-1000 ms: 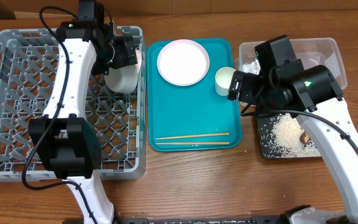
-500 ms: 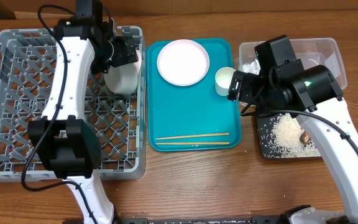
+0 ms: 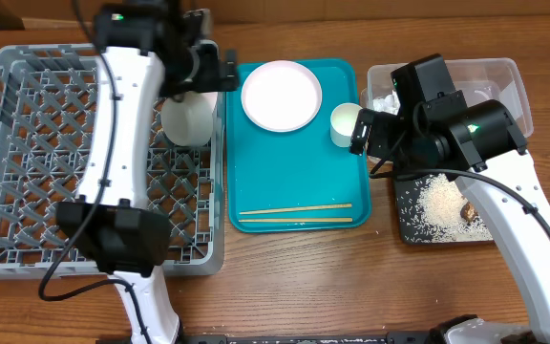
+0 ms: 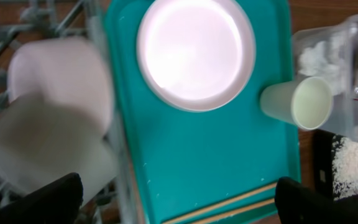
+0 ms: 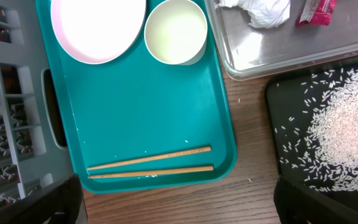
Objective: Sort waste into correct bins and load items into the dishwasher
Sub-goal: 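Reach the left gripper to the white plate on the teal tray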
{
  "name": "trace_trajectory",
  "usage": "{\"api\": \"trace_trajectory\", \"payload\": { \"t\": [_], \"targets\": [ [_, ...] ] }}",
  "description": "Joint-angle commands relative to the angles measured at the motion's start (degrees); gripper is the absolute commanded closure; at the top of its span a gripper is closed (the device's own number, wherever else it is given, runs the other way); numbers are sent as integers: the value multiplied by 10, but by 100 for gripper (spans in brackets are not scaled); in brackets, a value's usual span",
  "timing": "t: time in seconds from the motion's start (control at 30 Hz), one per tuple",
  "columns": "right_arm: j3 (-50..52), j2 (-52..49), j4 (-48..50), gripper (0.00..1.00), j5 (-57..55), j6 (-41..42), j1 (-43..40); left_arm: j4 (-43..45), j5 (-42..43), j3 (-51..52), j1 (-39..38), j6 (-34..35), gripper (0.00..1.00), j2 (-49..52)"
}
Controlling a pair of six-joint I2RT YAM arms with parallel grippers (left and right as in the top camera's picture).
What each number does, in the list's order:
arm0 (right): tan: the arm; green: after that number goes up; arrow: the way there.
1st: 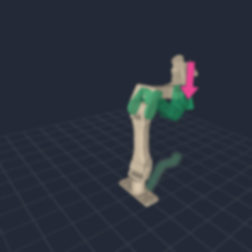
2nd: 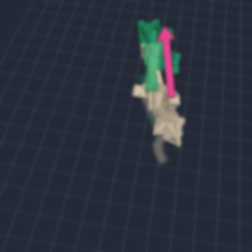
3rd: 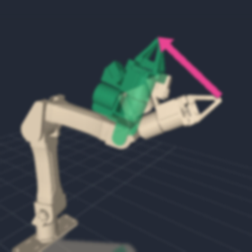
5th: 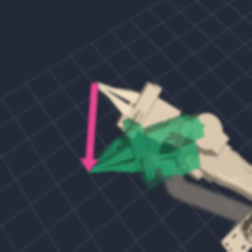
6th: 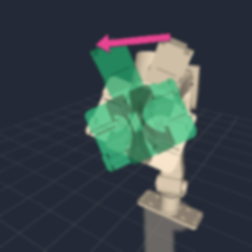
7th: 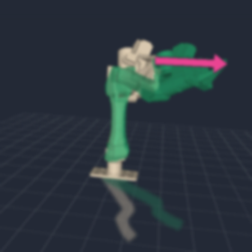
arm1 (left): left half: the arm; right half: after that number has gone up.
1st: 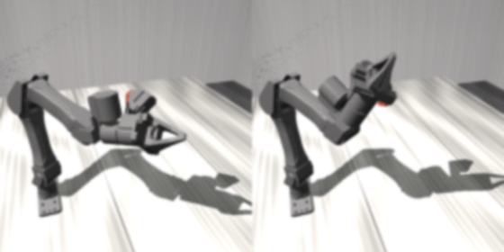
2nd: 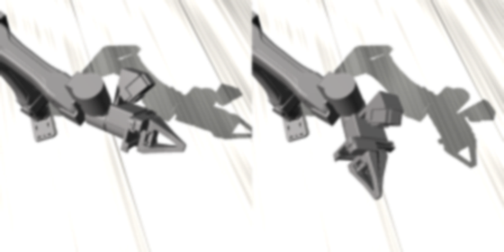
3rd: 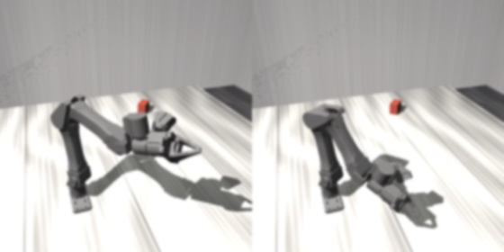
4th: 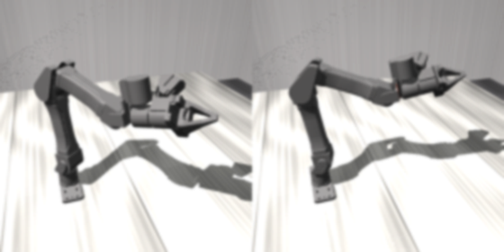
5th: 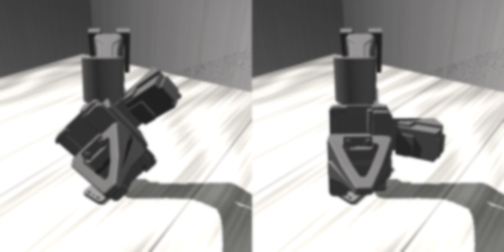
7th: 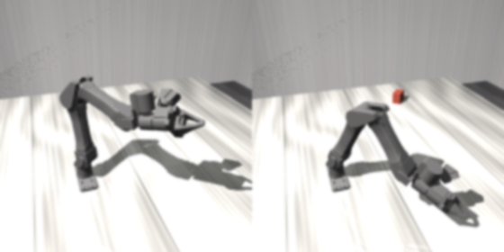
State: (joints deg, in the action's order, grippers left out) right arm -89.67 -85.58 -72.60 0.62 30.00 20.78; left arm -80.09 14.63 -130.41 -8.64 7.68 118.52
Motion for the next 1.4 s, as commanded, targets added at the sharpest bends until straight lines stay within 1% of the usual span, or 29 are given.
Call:
{"api": "trace_trajectory", "payload": {
  "t": [0.0, 0.03, 0.07, 0.1, 0.17, 0.23, 0.27, 0.33, 0.37, 0.4, 0.43, 0.53, 0.6, 0.7, 0.87, 0.93, 0.97, 1.03, 1.17, 1.37],
  "targets": [
    [-4, 3, 3, 0, -6, 0, 2, 40, 6, 17, -58, -7, 2, -7],
    [-4, 3, 3, 0, -6, 0, 2, 53, -17, 22, -73, 16, 4, -7],
    [-4, 3, 3, 0, -6, 0, 2, 62, -45, 27, -84, 45, 4, -7],
    [-4, 3, 3, 0, -6, 0, 2, 71, -85, 34, -97, 85, 2, -7],
    [-4, 3, 3, 0, -6, 0, 2, 89, -144, 52, -116, 143, 2, -7],
    [-4, 3, 3, 0, -6, 0, 2, 114, -171, 75, -131, 155, 5, -7],
    [-4, 3, 3, 0, -6, 0, 2, 130, -179, 92, -137, 154, 4, -7],
    [-4, 3, 3, 0, -6, 0, 2, 162, -180, 123, -145, 146, 11, -7],
    [-4, 3, 3, 0, -6, 0, 2, 182, -176, 146, -148, 149, 20, -7],
    [-4, 3, 3, 0, -6, 0, 2, 195, -174, 162, -150, 161, 27, -7],
    [-4, 3, 3, 0, -6, 0, 2, 208, -174, 178, -150, 179, 28, -7],
    [-4, 3, 3, 0, -6, 0, 2, 252, -174, 231, -151, 252, 30, -7],
    [-4, 3, 3, 0, -6, 0, 2, 284, -174, 264, -151, 300, 29, -7],
    [-4, 3, 3, 0, -6, 0, 2, 320, -174, 299, -151, 346, 30, -7],
    [-4, 3, 3, 0, -6, 0, 2, 347, -185, 340, -151, 383, 32, -5],
    [-4, 3, 3, 0, -6, 0, 2, 365, -185, 356, -151, 391, 35, -4],
    [-4, 3, 3, 0, -6, 0, 2, 378, -185, 364, -151, 392, 39, -3],
    [-4, 3, 3, 0, -6, 0, 2, 401, -185, 377, -151, 402, 42, 3],
    [-4, 3, 3, 0, -6, 0, 2, 440, -185, 389, -152, 413, 45, 21],
    [-4, 3, 3, 0, -6, 0, 2, 444, -181, 389, -152, 423, 44, 49]
  ]
}}
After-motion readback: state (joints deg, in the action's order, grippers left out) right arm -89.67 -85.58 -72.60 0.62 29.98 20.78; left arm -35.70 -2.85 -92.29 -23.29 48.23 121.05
